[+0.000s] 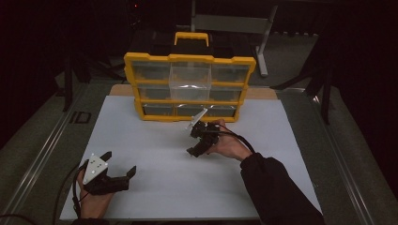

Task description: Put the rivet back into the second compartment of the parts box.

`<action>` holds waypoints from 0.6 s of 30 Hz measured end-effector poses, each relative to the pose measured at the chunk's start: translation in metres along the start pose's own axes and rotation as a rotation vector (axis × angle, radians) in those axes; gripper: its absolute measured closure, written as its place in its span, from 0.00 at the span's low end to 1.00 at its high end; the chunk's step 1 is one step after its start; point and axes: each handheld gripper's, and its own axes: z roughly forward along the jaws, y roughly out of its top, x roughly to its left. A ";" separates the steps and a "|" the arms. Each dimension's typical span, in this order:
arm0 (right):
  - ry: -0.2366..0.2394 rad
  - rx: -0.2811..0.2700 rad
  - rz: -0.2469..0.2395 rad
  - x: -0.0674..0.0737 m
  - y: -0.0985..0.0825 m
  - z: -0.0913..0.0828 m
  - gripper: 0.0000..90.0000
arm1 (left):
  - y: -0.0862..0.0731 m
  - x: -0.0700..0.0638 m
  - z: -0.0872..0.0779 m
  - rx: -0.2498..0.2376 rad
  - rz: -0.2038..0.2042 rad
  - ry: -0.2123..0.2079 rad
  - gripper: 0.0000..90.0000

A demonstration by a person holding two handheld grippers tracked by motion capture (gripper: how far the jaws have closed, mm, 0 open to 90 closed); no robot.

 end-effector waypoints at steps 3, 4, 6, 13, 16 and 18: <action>0.001 0.001 0.008 -0.002 -0.001 0.007 0.26 | 0.000 0.000 0.000 0.000 0.001 -0.001 0.00; 0.004 -0.002 0.015 -0.003 -0.001 0.009 0.26 | 0.000 0.000 0.000 0.000 0.001 -0.001 0.00; 0.002 -0.007 0.020 -0.004 -0.001 0.014 0.27 | 0.000 0.000 0.000 0.000 0.000 -0.001 0.00; 0.002 -0.002 0.042 -0.003 -0.003 0.030 0.30 | 0.000 0.000 0.000 0.000 0.001 -0.001 0.00; -0.002 0.000 0.049 -0.004 -0.003 0.036 0.32 | 0.000 0.000 0.000 0.000 0.001 -0.001 0.00; -0.007 0.010 0.059 -0.003 -0.003 0.040 0.33 | 0.000 0.000 0.000 0.000 0.002 -0.001 0.00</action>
